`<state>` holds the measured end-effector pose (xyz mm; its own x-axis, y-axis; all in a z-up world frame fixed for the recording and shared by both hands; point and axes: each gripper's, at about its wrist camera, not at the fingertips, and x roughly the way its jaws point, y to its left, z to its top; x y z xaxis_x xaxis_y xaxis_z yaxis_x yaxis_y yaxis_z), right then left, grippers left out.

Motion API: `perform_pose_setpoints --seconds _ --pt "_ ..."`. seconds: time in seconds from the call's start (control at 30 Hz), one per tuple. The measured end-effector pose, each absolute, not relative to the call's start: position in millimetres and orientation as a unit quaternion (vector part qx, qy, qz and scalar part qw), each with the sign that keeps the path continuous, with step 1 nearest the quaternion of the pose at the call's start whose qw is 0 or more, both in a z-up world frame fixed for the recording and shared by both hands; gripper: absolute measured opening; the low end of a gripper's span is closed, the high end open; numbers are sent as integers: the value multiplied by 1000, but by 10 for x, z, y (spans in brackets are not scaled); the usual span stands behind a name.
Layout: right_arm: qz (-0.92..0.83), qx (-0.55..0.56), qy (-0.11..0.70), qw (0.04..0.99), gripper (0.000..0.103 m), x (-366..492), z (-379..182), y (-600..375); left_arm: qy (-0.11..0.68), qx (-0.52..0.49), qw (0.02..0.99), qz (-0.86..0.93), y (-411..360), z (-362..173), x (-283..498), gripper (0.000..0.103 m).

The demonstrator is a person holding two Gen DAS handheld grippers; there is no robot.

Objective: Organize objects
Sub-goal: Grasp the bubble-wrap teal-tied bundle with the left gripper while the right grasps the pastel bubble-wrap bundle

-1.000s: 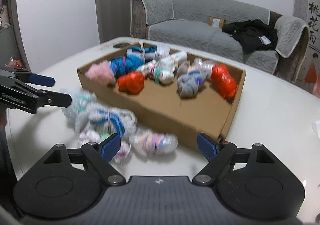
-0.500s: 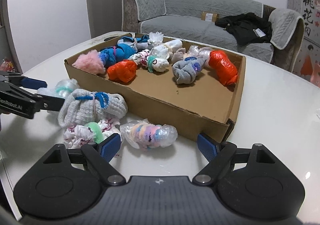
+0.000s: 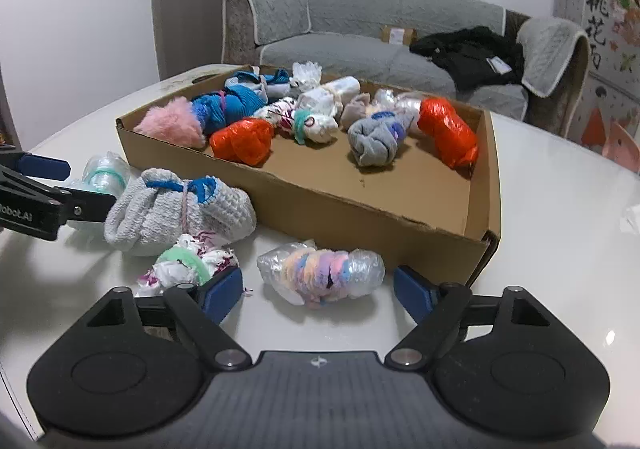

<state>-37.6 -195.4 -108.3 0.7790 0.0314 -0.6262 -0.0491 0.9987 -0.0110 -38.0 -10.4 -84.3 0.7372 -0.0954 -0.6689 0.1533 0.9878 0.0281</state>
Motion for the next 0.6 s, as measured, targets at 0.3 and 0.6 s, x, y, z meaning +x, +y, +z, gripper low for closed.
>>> perform_pose_setpoints --seconds 0.3,0.6 --pt "20 -3 329 944 58 -361 -1085 -1927 336 61 937 -71 -158 -903 -346 99" --pt "18 2 325 946 56 -483 -1074 -2000 350 66 927 -118 -216 -927 -453 64"
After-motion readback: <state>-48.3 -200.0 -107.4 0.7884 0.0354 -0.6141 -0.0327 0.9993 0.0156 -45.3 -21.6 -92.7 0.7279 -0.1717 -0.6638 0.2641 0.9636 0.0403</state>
